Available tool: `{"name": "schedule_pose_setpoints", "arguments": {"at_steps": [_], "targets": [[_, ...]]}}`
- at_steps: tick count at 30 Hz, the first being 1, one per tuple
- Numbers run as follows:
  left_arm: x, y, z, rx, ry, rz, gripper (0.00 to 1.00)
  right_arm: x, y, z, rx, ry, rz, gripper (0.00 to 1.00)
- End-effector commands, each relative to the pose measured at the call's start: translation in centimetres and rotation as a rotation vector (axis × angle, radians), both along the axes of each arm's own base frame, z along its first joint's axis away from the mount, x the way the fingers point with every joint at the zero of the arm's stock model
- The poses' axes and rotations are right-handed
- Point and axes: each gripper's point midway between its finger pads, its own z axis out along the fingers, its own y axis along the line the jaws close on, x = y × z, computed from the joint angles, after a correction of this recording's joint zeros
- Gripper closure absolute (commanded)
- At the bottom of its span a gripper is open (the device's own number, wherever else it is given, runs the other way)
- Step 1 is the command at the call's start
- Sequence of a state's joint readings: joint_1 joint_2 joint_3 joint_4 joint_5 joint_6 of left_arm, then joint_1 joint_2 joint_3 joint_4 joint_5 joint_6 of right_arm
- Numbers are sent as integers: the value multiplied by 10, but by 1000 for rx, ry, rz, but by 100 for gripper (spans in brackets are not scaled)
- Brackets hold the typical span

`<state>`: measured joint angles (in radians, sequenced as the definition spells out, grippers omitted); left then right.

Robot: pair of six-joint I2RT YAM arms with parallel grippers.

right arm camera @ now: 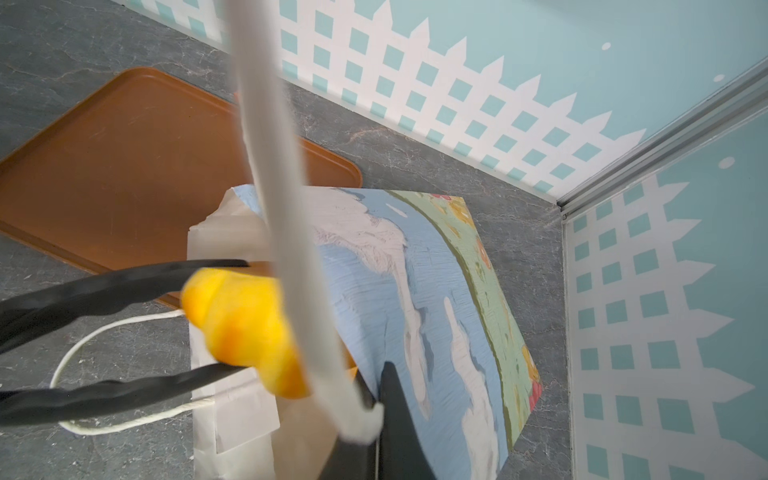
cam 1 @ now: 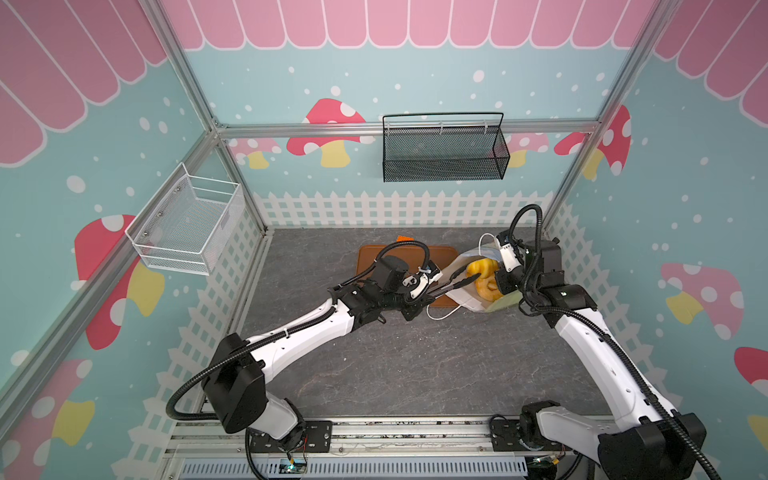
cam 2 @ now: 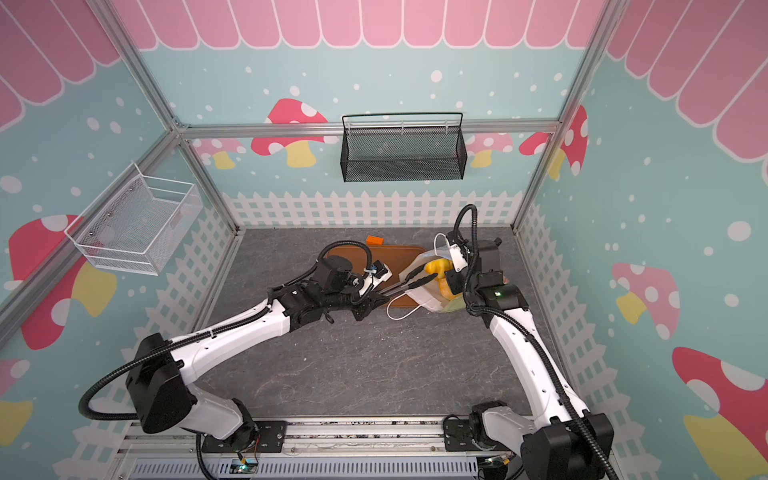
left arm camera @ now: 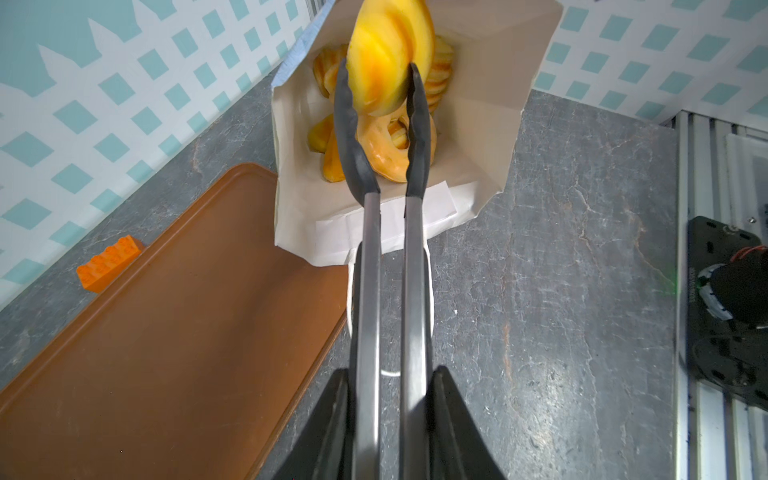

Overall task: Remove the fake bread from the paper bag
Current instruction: 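Pull the pinched yellow bread out of the bag with the left gripper's tongs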

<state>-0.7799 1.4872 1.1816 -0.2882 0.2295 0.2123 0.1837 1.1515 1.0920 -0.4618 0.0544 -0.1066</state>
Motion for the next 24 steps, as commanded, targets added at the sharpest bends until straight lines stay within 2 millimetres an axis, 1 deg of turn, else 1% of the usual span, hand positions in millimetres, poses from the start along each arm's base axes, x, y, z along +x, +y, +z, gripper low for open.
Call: {"name": "schedule_pose_setpoints", "arguments": {"at_steps": [1, 6, 10, 15, 21, 24], "targets": [[-11, 15, 15, -44, 11, 46, 100, 1, -8, 16, 6, -42, -59, 100], [-28, 40, 28, -95, 36, 110, 100, 2, -17, 20, -7, -57, -113, 100], [-36, 53, 40, -121, 62, 142, 100, 3, -18, 22, -6, -65, -119, 100], [-42, 67, 60, -192, 113, 160, 100, 6, -17, 18, -6, -56, -118, 100], [-32, 91, 74, -317, 168, 239, 100, 8, -17, 13, -1, -63, -119, 100], [-19, 105, 73, -411, 224, 301, 100, 8, -14, 10, -2, -59, -103, 100]]}}
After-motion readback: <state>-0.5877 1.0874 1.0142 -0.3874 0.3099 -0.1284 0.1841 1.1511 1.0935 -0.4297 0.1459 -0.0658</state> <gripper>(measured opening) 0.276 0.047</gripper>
